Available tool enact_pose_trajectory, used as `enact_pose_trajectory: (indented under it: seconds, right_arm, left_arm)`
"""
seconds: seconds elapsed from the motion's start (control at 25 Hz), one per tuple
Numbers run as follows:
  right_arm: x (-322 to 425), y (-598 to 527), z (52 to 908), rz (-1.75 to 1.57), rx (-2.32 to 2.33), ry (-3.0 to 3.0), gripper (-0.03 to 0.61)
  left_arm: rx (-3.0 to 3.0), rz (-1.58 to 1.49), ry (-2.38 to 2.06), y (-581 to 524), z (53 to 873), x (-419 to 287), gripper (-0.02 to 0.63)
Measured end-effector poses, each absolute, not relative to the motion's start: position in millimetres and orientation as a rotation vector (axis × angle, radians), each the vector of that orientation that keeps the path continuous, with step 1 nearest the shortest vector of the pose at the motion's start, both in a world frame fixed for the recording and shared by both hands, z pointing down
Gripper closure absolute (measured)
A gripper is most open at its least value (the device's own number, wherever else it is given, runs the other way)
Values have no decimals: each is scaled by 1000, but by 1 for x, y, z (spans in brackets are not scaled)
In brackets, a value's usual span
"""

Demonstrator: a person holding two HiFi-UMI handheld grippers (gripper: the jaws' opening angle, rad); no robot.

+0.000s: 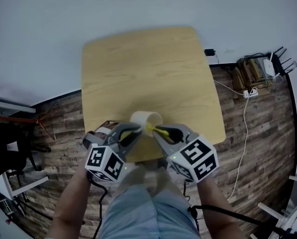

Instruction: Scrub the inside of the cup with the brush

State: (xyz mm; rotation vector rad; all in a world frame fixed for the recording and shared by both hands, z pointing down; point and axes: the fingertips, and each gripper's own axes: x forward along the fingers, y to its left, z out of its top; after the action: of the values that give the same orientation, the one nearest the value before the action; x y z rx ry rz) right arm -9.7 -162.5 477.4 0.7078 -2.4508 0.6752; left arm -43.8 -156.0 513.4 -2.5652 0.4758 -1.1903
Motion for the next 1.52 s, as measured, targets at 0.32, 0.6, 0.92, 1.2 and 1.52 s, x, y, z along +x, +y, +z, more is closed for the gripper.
enact_pose_trajectory:
  seconds: [0.32,0.6,0.92,1.2,1.52]
  right_arm:
    - [6,-183,469,594,707,-2475,540]
    - [20,-191,472,558,713,-2450,540]
    - [34,-184,486,581,743,-2409,540]
    - [34,-166,497,630,745,-2376,540]
    - [21,-150,498,701,763,-2378,540]
  left_arm:
    - [-2575,-1188,464,-156,514,-46,537]
    - [-2580,-1188,464,-159,512,-46,537]
    - [-2600,-1171,504,-163,511,-44,537]
    - [-2587,-1174,517,-163,511,-41,537]
    - [-2573,-1181,519,-159,512,-41,537]
